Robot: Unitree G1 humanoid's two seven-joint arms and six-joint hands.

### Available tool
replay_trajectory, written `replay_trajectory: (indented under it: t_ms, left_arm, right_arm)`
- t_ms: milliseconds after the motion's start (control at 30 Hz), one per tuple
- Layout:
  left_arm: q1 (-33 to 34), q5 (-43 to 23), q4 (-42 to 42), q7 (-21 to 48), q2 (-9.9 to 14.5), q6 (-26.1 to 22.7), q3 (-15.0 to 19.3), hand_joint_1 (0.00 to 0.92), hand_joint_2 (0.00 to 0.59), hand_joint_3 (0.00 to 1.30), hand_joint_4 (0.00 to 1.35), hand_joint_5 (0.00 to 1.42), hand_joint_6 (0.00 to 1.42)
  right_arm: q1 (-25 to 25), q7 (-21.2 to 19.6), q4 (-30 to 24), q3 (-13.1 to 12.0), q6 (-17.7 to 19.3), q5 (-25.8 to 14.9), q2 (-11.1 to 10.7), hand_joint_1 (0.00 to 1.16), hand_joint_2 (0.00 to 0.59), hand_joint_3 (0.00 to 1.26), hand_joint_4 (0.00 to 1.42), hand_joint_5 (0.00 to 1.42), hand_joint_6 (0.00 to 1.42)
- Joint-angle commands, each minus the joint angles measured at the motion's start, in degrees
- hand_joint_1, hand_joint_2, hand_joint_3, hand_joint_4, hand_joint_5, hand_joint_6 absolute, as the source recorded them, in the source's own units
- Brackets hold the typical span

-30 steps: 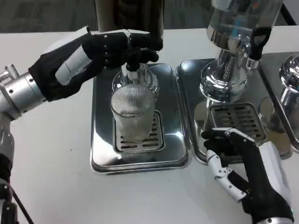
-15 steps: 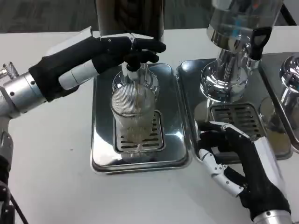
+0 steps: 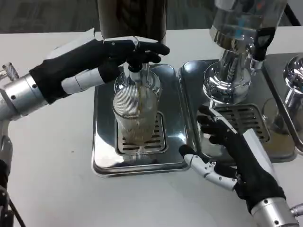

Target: Grasp the cup under the faucet to collect the drink, then remove the cup.

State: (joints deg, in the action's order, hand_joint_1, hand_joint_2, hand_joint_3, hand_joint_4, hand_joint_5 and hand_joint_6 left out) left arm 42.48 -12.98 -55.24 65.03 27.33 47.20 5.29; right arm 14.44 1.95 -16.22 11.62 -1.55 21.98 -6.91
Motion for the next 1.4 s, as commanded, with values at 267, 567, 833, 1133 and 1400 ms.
replay_trajectory:
  t_ms: [267,567,833,1133,1400]
  left_arm:
    - [-2.08,3.67,-0.49,-1.9,1.67,4.19,-2.83,0.0,0.051,0.26,0.16,0.2,0.18]
    - [-2.31,3.67,-0.41,-2.93,2.05,4.52,-3.37,0.0,0.051,0.26,0.16,0.2,0.18]
    - [-2.45,3.71,-0.13,-3.03,2.59,4.51,-3.48,0.0,0.052,0.26,0.17,0.2,0.18]
    - [-2.53,3.63,-0.02,-3.11,2.91,4.56,-3.47,0.0,0.053,0.27,0.17,0.2,0.18]
    - [-2.33,3.61,-0.07,-3.43,2.89,4.66,-3.45,0.0,0.053,0.27,0.17,0.19,0.18]
  right_arm:
    - [-4.82,5.78,-0.85,0.2,-4.2,-2.57,-1.75,0.68,0.214,0.0,0.03,0.05,0.12]
    - [-10.15,8.98,1.45,1.41,-6.45,-3.08,-3.13,0.68,0.212,0.0,0.0,0.0,0.04]
    - [-13.94,9.35,5.52,1.92,-6.57,-3.73,-2.6,0.69,0.205,0.0,0.0,0.0,0.02]
    - [-17.78,8.76,11.03,2.03,-5.13,-4.62,-1.81,0.7,0.207,0.0,0.0,0.0,0.02]
    - [-21.36,8.6,15.71,1.78,-3.98,-5.26,-1.5,0.69,0.211,0.0,0.0,0.0,0.02]
